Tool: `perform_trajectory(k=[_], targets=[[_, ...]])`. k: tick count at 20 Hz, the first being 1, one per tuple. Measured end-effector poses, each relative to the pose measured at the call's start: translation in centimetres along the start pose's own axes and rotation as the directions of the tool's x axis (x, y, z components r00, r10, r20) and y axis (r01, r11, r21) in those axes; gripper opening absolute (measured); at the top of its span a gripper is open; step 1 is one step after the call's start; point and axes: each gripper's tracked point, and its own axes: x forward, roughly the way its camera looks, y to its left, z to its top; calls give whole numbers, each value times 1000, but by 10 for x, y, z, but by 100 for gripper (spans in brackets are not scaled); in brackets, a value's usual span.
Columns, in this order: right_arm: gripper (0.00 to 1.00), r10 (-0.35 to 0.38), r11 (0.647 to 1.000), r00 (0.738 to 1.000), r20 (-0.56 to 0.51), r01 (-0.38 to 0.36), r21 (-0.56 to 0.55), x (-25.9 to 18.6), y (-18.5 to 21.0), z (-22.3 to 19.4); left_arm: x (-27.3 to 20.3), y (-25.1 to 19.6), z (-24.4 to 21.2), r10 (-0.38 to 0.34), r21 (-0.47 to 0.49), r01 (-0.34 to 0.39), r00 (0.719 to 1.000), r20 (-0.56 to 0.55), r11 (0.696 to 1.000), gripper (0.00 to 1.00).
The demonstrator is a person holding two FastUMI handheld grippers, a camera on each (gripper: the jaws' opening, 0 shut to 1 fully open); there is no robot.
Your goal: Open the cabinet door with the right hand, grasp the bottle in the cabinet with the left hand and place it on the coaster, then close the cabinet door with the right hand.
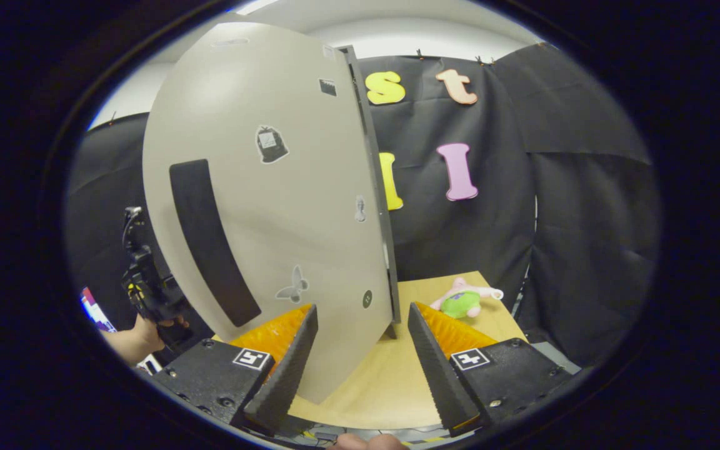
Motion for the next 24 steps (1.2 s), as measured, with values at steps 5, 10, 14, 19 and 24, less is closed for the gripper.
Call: perform_trajectory(k=[5, 10, 14, 19, 24], targets=[[90, -65, 998, 997, -30, 64, -19, 14, -14, 5, -21, -11, -79, 23, -43, -26, 998, -63, 999, 78], [90, -97, 992, 994, -59, 92, -88, 31, -15, 5, -29, -19, -137, 24, -120, -34, 997, -78, 992, 78], [90, -139, 984, 986, -88, 127, -128, 42, -25, -6, -29, -11, -191, 61, -145, -77, 992, -113, 986, 78], [90, -180, 976, 975, -127, 161, -145, 53, -40, -20, -38, -25, -235, 48, -205, -72, 992, -119, 976, 78], [90, -176, 972, 969, -175, 143, -184, 57, -39, -38, -48, -39, -266, 41, -203, -65, 992, -121, 977, 78]])
